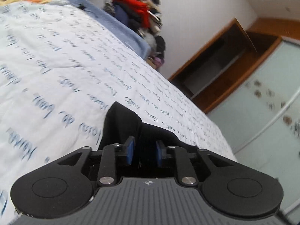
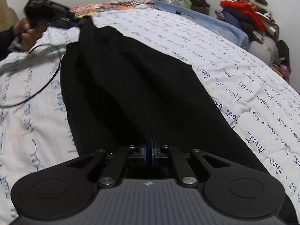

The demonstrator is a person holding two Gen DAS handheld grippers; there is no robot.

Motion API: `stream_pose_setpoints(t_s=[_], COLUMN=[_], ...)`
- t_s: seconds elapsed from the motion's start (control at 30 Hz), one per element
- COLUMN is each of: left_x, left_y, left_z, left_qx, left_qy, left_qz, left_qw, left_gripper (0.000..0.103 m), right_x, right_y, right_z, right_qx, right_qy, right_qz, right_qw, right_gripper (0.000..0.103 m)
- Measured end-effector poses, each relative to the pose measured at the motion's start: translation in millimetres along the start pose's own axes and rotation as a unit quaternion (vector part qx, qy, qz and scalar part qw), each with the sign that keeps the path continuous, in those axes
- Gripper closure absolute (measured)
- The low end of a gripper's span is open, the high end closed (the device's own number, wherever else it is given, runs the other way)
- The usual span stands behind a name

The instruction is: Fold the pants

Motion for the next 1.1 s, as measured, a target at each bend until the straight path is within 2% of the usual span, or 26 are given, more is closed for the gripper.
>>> stream_pose_setpoints(t_s=[0.03,0.07,0.1,0.13,0.23,0.37,0.47,0.57,0.63,0.7,0.83,1.0,1.1], left_x=[0.4,1.3,2.7,4.1,15.2,38.0,44.3,43.5,43.1,39.7,35.8,41.3,42.1], left_y=[8.2,15.3,22.8,28.7,40.4,35.6,27.8,15.8,13.5,11.4,11.9,-0.5,-1.1], left_z=[3.1,6.2,8.2,6.7,6.3,1.7,2.5,19.4,22.0,19.4,15.3,22.9,18.2], left_qx=[-0.005,-0.011,-0.019,-0.021,-0.018,-0.015,-0.035,-0.072,-0.076,-0.075,-0.075,-0.085,-0.087], left_qy=[0.019,0.036,0.052,0.071,0.143,0.200,0.215,0.250,0.257,0.251,0.245,0.253,0.241], left_qz=[0.001,0.000,-0.005,-0.007,0.000,0.025,0.019,0.024,0.024,0.024,0.022,0.041,0.043], left_qw=[0.9998,0.9993,0.9985,0.9972,0.9896,0.9794,0.9757,0.9652,0.9630,0.9646,0.9663,0.9630,0.9656], left_gripper=[0.057,0.046,0.040,0.038,0.038,0.038,0.038,0.041,0.042,0.045,0.046,0.046,0.046], right_x=[0.3,-0.1,0.2,0.3,-3.0,-11.2,-16.0,-19.7,-21.4,-22.3,-21.5,-19.5,-18.8], right_y=[1.1,2.5,2.7,5.0,10.3,15.8,19.1,20.9,21.8,22.2,22.2,19.7,18.6], right_z=[-2.2,-2.2,-4.8,-6.3,-9.1,-10.0,-12.2,-13.4,-12.7,-11.0,-9.4,-8.9,-10.1], right_qx=[0.005,0.008,0.010,0.011,0.017,0.021,0.019,0.018,0.021,0.021,0.023,0.023,0.024], right_qy=[0.000,-0.001,-0.006,-0.012,-0.020,-0.024,-0.031,-0.034,-0.032,-0.031,-0.032,-0.034,-0.038], right_qz=[-0.003,-0.007,-0.012,-0.016,-0.028,-0.040,-0.049,-0.051,-0.052,-0.053,-0.053,-0.051,-0.052], right_qw=[1.000,1.000,1.000,1.000,0.999,0.999,0.998,0.998,0.998,0.998,0.998,0.998,0.998], right_gripper=[0.098,0.098,0.098,0.098,0.098,0.098,0.098,0.098,0.098,0.098,0.098,0.098,0.098])
Point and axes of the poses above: each gripper's, at about its wrist camera, not at the fingertips, and y roughly against the way its jaws point, z to its left, x to its underside, the point moved 7 cm from there along -y, roughly the way its jaws point
